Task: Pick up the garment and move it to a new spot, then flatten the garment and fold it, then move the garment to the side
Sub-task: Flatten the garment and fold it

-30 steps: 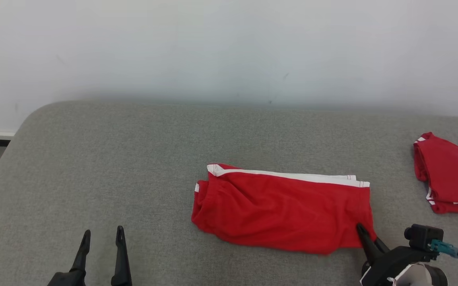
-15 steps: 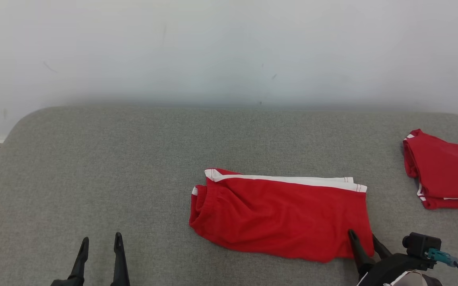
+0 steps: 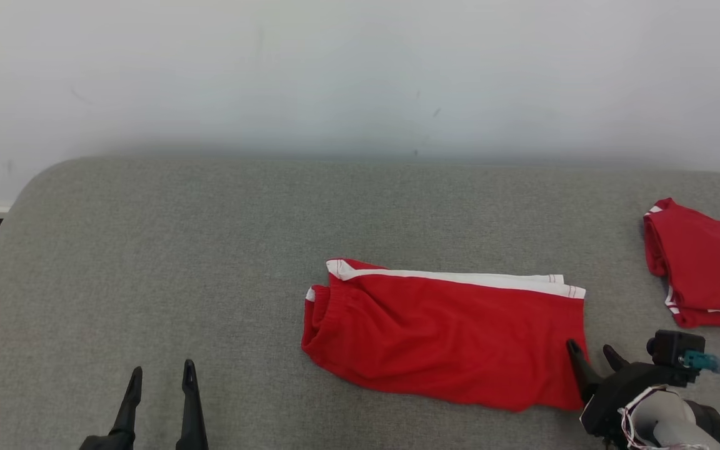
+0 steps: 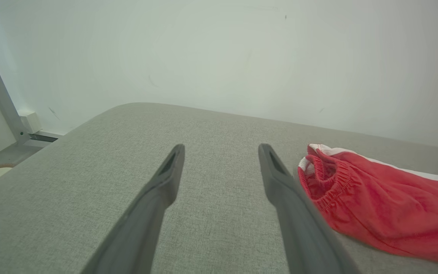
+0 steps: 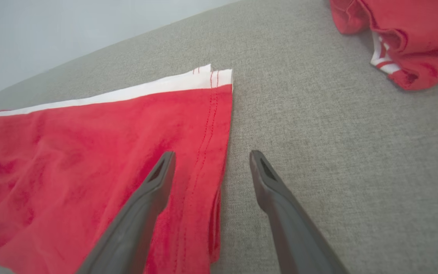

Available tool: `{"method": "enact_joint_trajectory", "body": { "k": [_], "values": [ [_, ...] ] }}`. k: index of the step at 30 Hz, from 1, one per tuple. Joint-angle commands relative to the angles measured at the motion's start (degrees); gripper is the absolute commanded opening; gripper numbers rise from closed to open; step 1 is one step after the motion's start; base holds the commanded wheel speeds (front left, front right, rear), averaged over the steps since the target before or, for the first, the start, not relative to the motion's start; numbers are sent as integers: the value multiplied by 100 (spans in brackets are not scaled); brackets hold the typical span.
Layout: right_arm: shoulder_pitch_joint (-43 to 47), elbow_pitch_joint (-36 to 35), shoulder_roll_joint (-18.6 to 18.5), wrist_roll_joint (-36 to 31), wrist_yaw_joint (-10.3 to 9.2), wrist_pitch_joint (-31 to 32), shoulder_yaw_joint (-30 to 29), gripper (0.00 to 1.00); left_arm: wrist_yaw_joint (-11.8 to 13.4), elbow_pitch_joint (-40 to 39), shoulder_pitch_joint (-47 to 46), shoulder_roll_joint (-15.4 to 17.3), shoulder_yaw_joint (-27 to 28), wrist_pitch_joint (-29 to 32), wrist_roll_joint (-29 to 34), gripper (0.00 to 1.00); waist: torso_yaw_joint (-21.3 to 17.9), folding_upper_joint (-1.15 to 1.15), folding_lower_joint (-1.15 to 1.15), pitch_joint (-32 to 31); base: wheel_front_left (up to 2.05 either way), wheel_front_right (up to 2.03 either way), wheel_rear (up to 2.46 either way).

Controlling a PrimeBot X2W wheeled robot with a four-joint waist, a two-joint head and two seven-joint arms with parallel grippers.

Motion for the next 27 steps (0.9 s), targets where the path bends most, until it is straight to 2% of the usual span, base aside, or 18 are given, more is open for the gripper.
{"method": "enact_joint_trajectory", "body": {
  "k": [1, 7, 18, 19, 20, 21, 27],
  "values": [
    [-149, 125, 26, -21, -14, 123, 24, 100, 3, -5, -95, -14, -18, -6, -2, 100, 71, 0, 0, 63, 0, 0, 0],
    [-452, 505, 81, 61, -14, 622, 117, 100, 10, 29, -191, -26, -49, -29, -32, 100, 204, 0, 0, 214, 0, 0, 0],
    [-643, 663, 279, 188, -14, 814, 355, 100, -29, 194, -318, -31, -39, -105, -70, 100, 359, 0, 0, 285, 0, 0, 0],
    [-654, 685, 282, 185, -14, 819, 386, 63, -29, 204, -326, -31, -37, -101, -75, 100, 365, 0, 0, 291, 0, 0, 0],
    [-665, 705, 281, 192, -14, 815, 410, 36, -32, 218, -333, -30, -31, -109, -78, 100, 369, 0, 0, 296, 0, 0, 0],
    [-674, 719, 272, 192, -14, 793, 431, 0, -35, 230, -341, -29, -28, -116, -84, 100, 372, 0, 0, 300, 0, 0, 0],
    [-765, 909, 17, 130, -15, 519, 500, 0, -7, 294, -293, -20, 14, -138, -103, 100, 333, 0, 0, 252, 0, 0, 0]
  ]
}}
